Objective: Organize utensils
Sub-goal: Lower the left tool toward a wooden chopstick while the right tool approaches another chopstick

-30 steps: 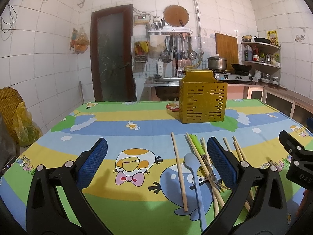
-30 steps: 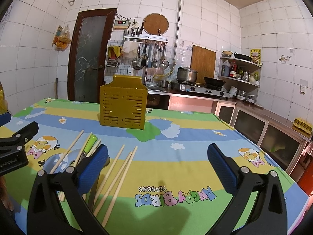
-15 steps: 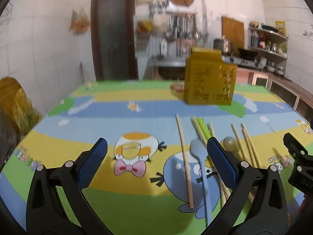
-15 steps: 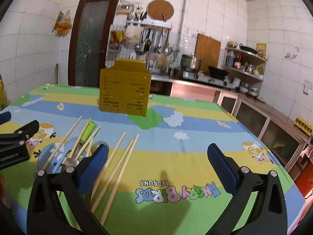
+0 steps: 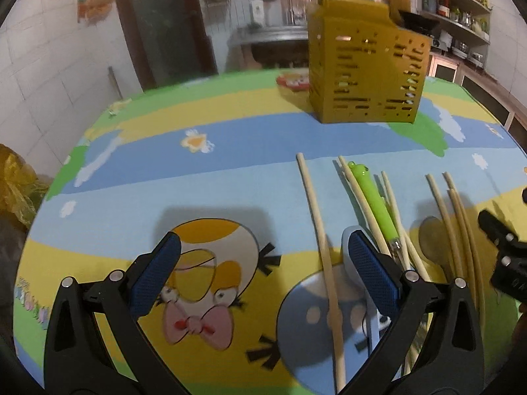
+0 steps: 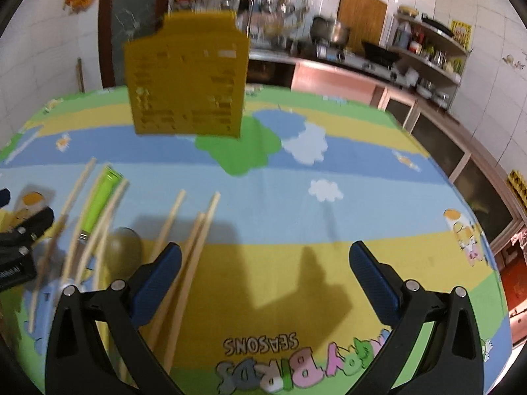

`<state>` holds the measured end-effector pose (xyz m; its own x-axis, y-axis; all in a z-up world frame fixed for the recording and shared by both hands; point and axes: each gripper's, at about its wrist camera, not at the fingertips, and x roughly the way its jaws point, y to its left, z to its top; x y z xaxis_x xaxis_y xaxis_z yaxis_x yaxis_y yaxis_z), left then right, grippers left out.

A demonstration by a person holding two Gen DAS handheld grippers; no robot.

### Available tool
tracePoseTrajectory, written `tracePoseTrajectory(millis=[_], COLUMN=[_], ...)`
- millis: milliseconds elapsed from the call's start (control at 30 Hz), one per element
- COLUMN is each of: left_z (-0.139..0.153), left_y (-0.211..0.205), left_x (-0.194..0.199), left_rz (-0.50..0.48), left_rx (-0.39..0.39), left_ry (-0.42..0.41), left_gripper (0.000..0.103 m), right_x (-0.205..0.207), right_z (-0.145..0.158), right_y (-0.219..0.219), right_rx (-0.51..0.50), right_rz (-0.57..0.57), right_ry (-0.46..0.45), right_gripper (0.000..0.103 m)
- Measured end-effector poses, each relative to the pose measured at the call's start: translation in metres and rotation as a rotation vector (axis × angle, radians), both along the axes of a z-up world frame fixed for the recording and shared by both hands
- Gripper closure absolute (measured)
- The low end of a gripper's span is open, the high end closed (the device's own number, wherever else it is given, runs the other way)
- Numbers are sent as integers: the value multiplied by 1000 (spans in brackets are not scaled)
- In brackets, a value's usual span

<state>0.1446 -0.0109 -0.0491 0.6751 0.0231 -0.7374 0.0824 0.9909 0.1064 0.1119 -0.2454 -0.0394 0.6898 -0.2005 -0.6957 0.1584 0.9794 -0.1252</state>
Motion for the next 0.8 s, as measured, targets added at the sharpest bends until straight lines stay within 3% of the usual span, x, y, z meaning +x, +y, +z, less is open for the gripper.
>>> tracePoseTrajectory(millis=[200, 333, 433, 800], left_z=[-12, -18, -21, -24], left_y=[-3, -1, 6, 7], left_x=[22, 34, 39, 39], left_rz=[-6, -4, -1, -8], left_rx=[-3, -17, -70, -80], left_ry=[49, 95, 126, 122], left_gripper=[5, 5, 5, 4], right_x=[13, 14, 15, 17], right_z=[-15, -15, -18, -19], right_y=[-7, -11, -17, -22], right_rx=[63, 102, 157, 190], right_rz=[-19, -33, -38, -33], right_ry=[98, 110, 117, 112], right_gripper=[4, 4, 4, 3])
